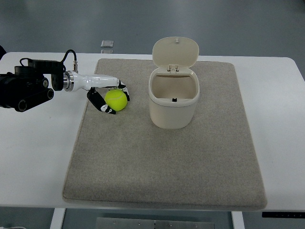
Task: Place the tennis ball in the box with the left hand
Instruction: 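Lift the tennis ball high with the left hand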
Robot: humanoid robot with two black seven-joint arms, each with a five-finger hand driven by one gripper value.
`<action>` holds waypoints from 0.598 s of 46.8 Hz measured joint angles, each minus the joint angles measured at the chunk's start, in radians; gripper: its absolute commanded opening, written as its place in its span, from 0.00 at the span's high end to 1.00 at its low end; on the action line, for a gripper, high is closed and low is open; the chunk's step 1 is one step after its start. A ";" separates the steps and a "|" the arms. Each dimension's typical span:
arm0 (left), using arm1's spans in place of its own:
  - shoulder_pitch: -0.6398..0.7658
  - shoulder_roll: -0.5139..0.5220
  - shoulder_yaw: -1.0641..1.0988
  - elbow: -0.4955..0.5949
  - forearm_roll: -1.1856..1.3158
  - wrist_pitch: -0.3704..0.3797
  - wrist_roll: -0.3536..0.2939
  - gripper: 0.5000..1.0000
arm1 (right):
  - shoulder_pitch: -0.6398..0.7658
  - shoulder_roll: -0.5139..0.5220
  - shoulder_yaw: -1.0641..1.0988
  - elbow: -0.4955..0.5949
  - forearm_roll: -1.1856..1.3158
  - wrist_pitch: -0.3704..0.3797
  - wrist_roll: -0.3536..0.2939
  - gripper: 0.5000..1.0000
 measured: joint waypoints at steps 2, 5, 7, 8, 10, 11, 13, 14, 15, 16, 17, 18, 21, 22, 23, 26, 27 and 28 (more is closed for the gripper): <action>-0.001 0.000 -0.003 0.000 -0.004 0.000 0.000 1.00 | 0.000 0.000 0.000 0.000 0.000 0.000 0.000 0.20; -0.002 0.000 -0.017 -0.001 -0.009 0.000 0.000 1.00 | 0.000 0.000 0.000 0.000 0.000 0.000 0.000 0.20; -0.001 0.000 -0.039 -0.002 -0.018 0.000 0.000 1.00 | 0.000 0.000 0.000 0.000 0.000 0.000 0.000 0.20; -0.001 0.000 -0.052 -0.001 -0.025 -0.001 0.000 1.00 | 0.000 0.000 0.000 0.000 0.000 0.000 0.000 0.20; 0.001 0.001 -0.081 -0.001 -0.044 -0.002 0.001 1.00 | 0.000 0.000 0.000 0.000 0.000 0.000 0.000 0.20; 0.002 0.001 -0.092 0.000 -0.054 -0.003 0.003 1.00 | 0.000 0.000 0.000 0.000 0.000 0.000 0.000 0.20; 0.004 0.001 -0.115 0.003 -0.084 -0.003 0.007 1.00 | 0.000 0.000 0.000 0.000 0.000 0.000 0.000 0.20; 0.004 0.001 -0.126 0.005 -0.103 -0.002 0.008 1.00 | 0.000 0.000 0.000 0.000 0.000 0.000 0.000 0.20; 0.004 0.000 -0.139 0.010 -0.125 -0.002 0.010 1.00 | 0.000 0.000 0.000 0.000 0.000 0.000 0.000 0.20; 0.004 0.000 -0.152 0.015 -0.150 -0.002 0.010 1.00 | 0.000 0.000 0.000 0.000 0.000 0.000 0.000 0.20; 0.006 0.000 -0.167 0.022 -0.182 -0.001 0.010 1.00 | 0.000 0.000 0.000 0.000 0.000 0.000 0.000 0.20; 0.008 -0.001 -0.180 0.027 -0.212 -0.001 0.011 1.00 | 0.000 0.000 0.000 0.000 0.000 0.000 0.000 0.20; 0.011 -0.003 -0.215 0.043 -0.314 -0.003 0.012 1.00 | 0.000 0.000 0.000 0.000 0.000 0.000 0.000 0.20; 0.011 -0.004 -0.223 0.045 -0.346 -0.005 0.013 1.00 | 0.000 0.000 0.000 0.000 0.000 0.000 0.000 0.20; 0.011 -0.005 -0.232 0.047 -0.379 -0.006 0.014 1.00 | 0.000 0.000 0.000 0.000 0.000 0.000 0.000 0.20; 0.009 -0.015 -0.258 0.045 -0.481 -0.015 0.014 1.00 | 0.000 0.000 0.000 0.000 0.000 0.000 0.000 0.20; 0.006 -0.017 -0.267 0.044 -0.511 -0.017 0.014 1.00 | 0.000 0.000 0.000 0.000 0.000 0.000 0.000 0.20; 0.003 -0.018 -0.278 0.043 -0.546 -0.021 0.014 1.00 | 0.000 0.000 0.000 0.000 0.000 0.000 0.000 0.20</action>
